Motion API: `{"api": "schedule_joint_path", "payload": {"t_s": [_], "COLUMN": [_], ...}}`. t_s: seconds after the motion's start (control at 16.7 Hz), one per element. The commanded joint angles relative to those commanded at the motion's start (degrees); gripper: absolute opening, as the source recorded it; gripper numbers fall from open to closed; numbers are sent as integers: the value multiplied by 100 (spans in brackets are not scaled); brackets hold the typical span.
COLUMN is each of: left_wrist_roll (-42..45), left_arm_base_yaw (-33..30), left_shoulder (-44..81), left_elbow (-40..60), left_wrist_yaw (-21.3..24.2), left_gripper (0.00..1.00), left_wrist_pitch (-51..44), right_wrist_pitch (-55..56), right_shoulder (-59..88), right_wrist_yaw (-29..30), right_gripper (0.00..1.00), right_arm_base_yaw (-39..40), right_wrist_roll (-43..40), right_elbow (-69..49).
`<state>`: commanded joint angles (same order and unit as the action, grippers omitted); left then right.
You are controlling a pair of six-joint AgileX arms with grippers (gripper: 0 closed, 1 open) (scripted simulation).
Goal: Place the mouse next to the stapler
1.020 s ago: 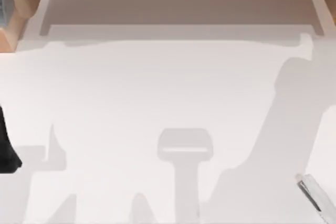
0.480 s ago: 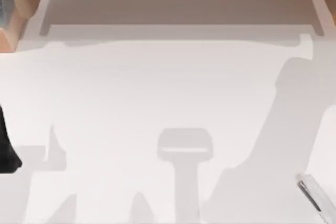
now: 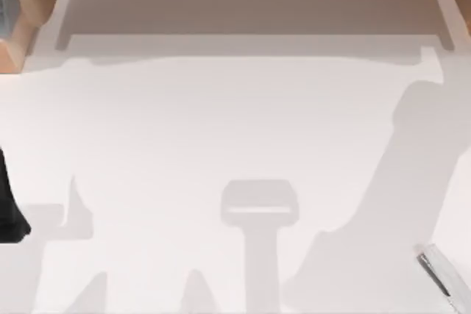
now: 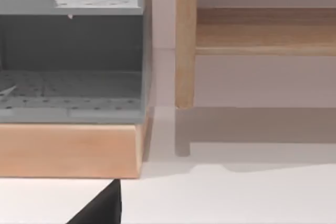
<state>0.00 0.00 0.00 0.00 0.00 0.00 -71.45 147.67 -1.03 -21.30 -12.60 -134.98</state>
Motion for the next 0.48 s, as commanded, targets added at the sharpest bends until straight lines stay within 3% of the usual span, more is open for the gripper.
{"api": "schedule_joint_path", "payload": {"t_s": [0.48], "left_wrist_roll": [0], "left_arm_base_yaw": [0], "left_shoulder": [0], "left_elbow": [0], "left_wrist_yaw": [0], "left_gripper": [100], "left_wrist_pitch": [0], "right_wrist_pitch": [269], "right_shoulder": [98], "right_wrist_yaw": [-3], "right_gripper": [100], "right_arm_base_yaw": [26], "right_wrist_roll": [16], "right_elbow": [171]}}
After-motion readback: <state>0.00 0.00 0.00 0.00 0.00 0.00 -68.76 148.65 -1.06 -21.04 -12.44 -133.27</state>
